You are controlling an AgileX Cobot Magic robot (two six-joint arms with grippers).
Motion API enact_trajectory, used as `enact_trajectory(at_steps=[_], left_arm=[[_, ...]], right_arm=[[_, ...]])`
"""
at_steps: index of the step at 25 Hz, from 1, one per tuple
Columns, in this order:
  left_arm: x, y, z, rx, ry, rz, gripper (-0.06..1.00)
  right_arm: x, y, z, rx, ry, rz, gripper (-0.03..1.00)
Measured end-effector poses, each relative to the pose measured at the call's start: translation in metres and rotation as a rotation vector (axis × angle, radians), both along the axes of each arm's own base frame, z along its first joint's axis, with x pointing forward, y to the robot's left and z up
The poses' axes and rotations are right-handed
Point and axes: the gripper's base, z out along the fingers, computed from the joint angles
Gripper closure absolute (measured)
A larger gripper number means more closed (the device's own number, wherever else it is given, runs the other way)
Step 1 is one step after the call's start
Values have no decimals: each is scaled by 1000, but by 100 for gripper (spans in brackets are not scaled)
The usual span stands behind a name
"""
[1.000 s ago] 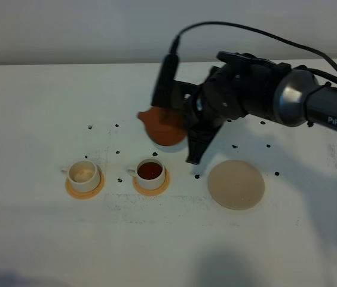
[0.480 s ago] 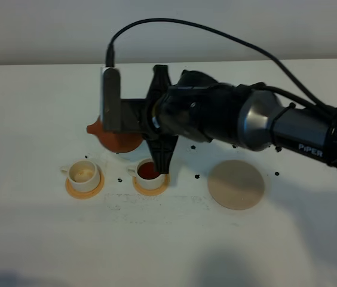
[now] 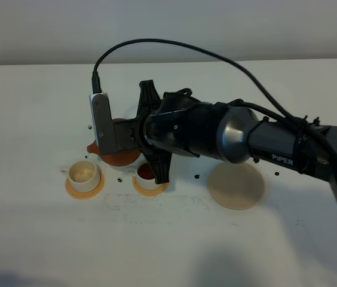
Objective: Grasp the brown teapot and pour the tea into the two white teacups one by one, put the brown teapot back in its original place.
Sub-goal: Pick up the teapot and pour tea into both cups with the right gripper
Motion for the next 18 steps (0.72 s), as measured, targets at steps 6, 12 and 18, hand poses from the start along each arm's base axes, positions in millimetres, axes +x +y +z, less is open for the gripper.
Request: enact_trajectory(at_steps=[6, 12, 18], left_arm=[[0, 0, 0, 0, 1, 0, 41], [0, 0, 0, 0, 1, 0, 41], [0, 0, 0, -1, 2, 0, 41]], right_arm=[[-3, 6, 1, -16, -40, 51, 84], [-2, 8, 3, -24, -75, 84, 84], [-4, 12, 3, -43, -109, 126, 84]])
